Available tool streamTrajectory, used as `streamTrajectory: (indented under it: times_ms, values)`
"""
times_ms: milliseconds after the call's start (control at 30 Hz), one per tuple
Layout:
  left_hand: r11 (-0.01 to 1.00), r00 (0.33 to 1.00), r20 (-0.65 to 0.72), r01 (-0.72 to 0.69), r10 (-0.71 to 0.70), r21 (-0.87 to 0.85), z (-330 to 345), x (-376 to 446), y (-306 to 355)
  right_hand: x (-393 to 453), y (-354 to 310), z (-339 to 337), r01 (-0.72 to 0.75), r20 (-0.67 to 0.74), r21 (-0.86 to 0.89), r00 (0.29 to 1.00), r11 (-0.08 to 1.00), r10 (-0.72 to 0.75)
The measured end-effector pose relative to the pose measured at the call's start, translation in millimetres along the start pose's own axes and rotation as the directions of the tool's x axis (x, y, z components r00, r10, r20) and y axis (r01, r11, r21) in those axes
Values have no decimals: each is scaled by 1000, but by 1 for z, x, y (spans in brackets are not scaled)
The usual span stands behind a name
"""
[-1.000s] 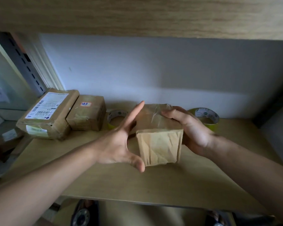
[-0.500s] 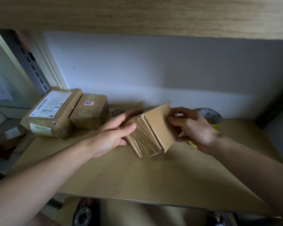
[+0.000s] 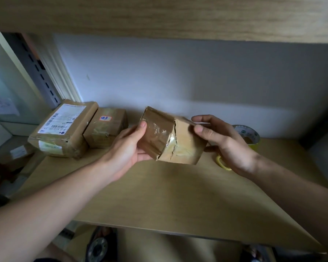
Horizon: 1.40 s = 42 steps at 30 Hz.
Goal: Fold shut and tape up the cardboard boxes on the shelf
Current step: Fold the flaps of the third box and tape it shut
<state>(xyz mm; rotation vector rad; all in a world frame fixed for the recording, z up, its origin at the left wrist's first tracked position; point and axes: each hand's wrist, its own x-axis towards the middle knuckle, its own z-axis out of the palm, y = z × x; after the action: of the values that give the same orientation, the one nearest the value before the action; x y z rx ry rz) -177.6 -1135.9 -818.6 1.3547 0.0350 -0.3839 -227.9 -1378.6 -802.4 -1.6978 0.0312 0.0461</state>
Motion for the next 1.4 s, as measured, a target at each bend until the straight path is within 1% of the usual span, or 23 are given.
streamTrajectory:
  times_ms: [67, 200, 367, 467, 567, 633, 700, 800, 867, 933, 1000, 1067, 1133, 1233, 1300, 1400]
  values:
    - [999, 999, -37, -22, 23, 34, 1, 0, 0, 1, 4, 0, 29, 42, -18, 999, 999, -28]
    - [998, 997, -62, -34, 37, 59, 5, -5, 2, 1, 7, 0, 126, 70, -135, 991, 983, -118]
    - [995, 1000, 20, 7, -9, 101, 5, -10, 1, -3, 0, 12, 231, 43, -101, 973, 968, -228]
    - [988, 997, 82, -3, -10, 153, -2, -8, 3, -5, -3, 15, 261, 9, -123, 965, 958, -262]
    - [989, 982, 182, -82, 59, 121, -8, -8, 6, -4, -5, 13, 250, -44, -162, 965, 955, -260]
    - [984, 972, 207, -135, 110, 113, -8, -9, 4, -7, -5, 14, 237, -68, -208, 964, 949, -256]
    - [974, 971, 184, -180, 154, 135, -6, -10, -1, -9, -3, 19, 210, -98, -214, 967, 954, -235]
    - [925, 968, 136, -242, 210, 292, -5, -12, -4, -11, -6, 29, 137, -157, -102, 976, 985, -152]
    - [898, 972, 64, -232, 225, 373, -4, -11, -2, -12, -7, 34, 115, -152, -100, 980, 988, -129]
    - [894, 972, 28, -225, 232, 387, -3, -10, -1, -14, -6, 35, 111, -140, -136, 982, 984, -130]
    - [916, 979, -10, -187, 204, 356, -2, -8, 1, -15, -6, 32, 149, -103, -206, 979, 967, -173]
    - [941, 988, -53, -121, 144, 316, -3, -8, 5, -15, -7, 28, 221, 2, -283, 973, 933, -229]
    - [953, 996, -60, -39, 60, 302, -5, -8, 9, -14, -9, 25, 254, 141, -261, 964, 931, -224]
    - [949, 999, -30, 38, -30, 313, -5, -9, 12, -11, -5, 28, 247, 310, -204, 934, 947, -176]
    - [949, 997, -8, 71, -72, 306, -6, -9, 13, -10, -4, 34, 219, 359, -147, 921, 964, -154]
    - [946, 995, 21, 82, -93, 313, -9, -7, 14, -9, -2, 40, 185, 339, -104, 930, 977, -140]
